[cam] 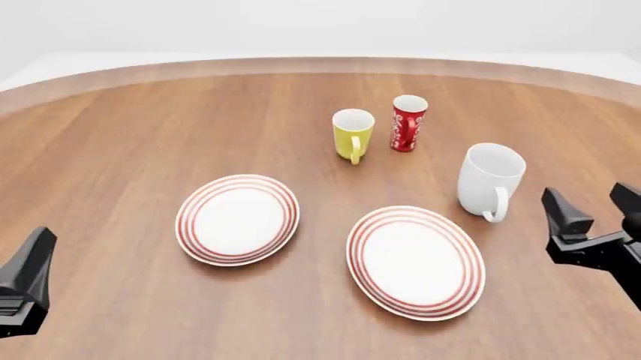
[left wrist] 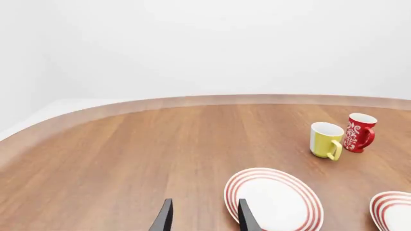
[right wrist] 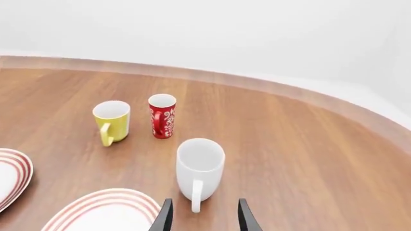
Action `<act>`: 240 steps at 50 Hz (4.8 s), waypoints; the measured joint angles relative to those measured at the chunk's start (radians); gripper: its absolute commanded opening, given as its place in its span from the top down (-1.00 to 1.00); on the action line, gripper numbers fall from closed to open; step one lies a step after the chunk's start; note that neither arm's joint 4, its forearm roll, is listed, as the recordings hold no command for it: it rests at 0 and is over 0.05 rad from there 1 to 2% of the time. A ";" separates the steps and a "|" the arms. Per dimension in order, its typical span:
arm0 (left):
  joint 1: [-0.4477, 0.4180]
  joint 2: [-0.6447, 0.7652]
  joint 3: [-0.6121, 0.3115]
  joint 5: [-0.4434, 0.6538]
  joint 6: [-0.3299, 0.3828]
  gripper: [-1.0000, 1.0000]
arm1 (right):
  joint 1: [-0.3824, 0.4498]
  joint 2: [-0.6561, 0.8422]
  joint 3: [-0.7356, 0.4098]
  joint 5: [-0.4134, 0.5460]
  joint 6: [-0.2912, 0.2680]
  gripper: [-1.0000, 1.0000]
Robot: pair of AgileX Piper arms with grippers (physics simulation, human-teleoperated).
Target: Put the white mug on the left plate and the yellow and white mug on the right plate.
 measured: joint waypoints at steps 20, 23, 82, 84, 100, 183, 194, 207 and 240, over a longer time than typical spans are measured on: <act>0.000 0.000 0.000 0.000 0.000 -1.00 | 0.013 0.246 -0.036 -0.172 0.000 -1.00; 0.000 0.000 0.000 0.000 0.000 -1.00 | 0.013 0.276 -0.040 -0.195 0.002 -1.00; 0.000 0.000 0.000 0.000 0.000 -1.00 | 0.030 0.782 -0.148 -0.493 0.011 -1.00; 0.000 0.000 0.000 0.000 0.000 -1.00 | 0.030 0.794 -0.150 -0.500 0.012 -1.00; 0.000 0.000 0.000 0.000 0.000 -1.00 | 0.031 0.885 -0.179 -0.539 0.024 -1.00; 0.000 0.000 0.000 0.000 0.000 -1.00 | 0.082 0.770 -0.210 -0.385 0.071 1.00; 0.000 0.000 0.000 0.000 0.000 -1.00 | 0.139 0.638 -0.223 -0.272 0.054 1.00; 0.000 0.000 0.000 0.000 0.000 -1.00 | 0.231 0.535 -0.259 -0.150 0.011 1.00; 0.000 0.000 0.000 0.000 0.000 -1.00 | 0.463 0.492 -0.371 -0.027 -0.033 1.00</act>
